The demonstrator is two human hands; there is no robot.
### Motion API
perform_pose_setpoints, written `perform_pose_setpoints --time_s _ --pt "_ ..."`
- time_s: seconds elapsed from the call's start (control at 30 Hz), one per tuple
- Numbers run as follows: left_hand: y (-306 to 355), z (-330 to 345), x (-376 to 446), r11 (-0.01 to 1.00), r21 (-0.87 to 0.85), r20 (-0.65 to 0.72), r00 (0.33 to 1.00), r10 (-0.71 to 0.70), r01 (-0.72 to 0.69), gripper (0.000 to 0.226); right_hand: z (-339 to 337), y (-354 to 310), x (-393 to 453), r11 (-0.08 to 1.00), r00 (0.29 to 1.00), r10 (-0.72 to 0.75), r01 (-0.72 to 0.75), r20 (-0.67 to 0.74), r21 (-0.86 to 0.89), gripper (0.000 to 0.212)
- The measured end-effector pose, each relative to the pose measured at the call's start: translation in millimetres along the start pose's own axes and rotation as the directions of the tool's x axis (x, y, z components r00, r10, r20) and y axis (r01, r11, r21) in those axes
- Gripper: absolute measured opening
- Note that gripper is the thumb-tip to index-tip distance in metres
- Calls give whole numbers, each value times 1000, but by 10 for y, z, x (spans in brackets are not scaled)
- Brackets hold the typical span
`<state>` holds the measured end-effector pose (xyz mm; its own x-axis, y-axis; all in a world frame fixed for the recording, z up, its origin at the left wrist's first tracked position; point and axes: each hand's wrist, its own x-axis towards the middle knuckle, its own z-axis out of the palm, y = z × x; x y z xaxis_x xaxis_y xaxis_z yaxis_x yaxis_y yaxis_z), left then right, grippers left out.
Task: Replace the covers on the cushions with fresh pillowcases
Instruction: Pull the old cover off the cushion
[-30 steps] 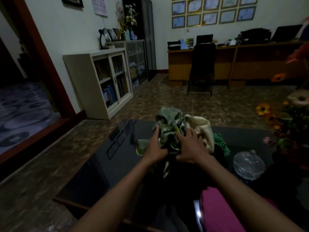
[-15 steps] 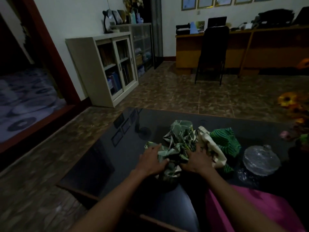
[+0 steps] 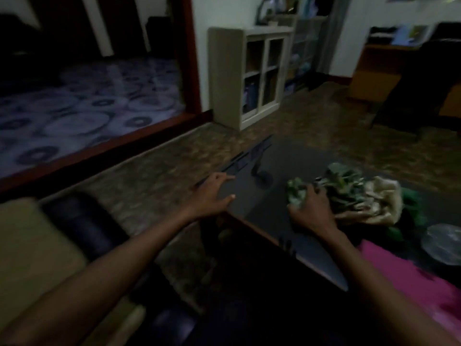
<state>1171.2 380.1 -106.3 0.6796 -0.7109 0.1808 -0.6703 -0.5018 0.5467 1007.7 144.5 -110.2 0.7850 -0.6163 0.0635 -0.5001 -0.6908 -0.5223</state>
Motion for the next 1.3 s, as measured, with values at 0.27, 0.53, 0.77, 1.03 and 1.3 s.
perform_pose_setpoints --time_s 0.27,0.53,0.77,1.03,1.3 --pt "-1154 -1418 -2227 960 101 -209 949 -237 262 59 1133 -1724 -1062 928 837 -371 345 402 138 66" --pt "-2240 -1889 -3840 415 -37 -356 376 -856 909 89 2146 -3089 -2055 812 641 -582 425 501 400 85" --pt "-2690 -1148 -3941 342 -49 -373 301 -878 938 82 2875 -2991 -2606 806 602 -535 573 593 145 69" --pt "-2909 -1290 -4016 407 2 -315 387 -867 913 82 2996 -3242 -2699 806 617 -540 574 573 141 77" --pt "-2689 -1488 -3974 416 57 -242 416 -876 908 90 2896 -3036 -2759 843 621 -489 518 612 147 80"
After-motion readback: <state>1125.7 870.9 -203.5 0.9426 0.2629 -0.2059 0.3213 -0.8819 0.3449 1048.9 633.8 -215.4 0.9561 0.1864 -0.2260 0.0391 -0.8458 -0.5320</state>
